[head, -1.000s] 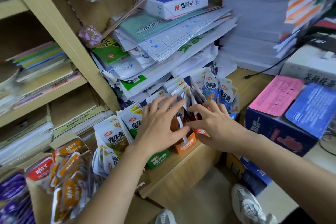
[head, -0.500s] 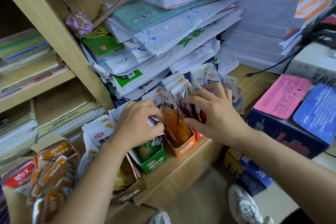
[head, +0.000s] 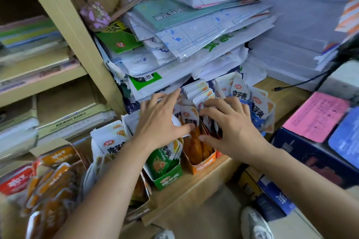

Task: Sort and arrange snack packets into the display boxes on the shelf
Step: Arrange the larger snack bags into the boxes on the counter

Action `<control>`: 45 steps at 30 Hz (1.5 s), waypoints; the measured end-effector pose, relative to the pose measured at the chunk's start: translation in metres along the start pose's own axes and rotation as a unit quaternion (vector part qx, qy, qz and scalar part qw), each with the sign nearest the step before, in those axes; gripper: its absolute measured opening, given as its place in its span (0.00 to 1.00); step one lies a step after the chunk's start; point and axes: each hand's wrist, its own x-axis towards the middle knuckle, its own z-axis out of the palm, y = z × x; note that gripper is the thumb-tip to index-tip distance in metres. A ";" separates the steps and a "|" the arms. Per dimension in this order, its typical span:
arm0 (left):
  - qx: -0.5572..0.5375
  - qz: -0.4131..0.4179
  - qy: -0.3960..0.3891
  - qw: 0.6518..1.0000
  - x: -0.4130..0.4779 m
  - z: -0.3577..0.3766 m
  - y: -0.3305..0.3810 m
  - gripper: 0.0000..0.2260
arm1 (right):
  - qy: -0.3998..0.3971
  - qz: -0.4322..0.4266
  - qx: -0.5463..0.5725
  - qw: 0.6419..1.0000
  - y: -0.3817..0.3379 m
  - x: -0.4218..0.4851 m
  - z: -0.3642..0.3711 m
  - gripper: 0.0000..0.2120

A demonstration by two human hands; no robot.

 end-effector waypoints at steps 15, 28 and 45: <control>-0.043 -0.071 0.011 0.997 -0.014 -0.003 -0.008 0.19 | 0.033 0.073 -0.077 0.994 -0.014 0.030 0.009 0.22; -0.109 -0.093 0.131 0.981 -0.008 0.008 -0.017 0.05 | 0.000 0.017 0.015 1.000 -0.012 0.024 -0.009 0.06; -0.245 0.022 0.065 0.967 -0.032 -0.013 -0.020 0.05 | -0.147 -0.083 0.170 0.971 -0.018 -0.022 -0.042 0.07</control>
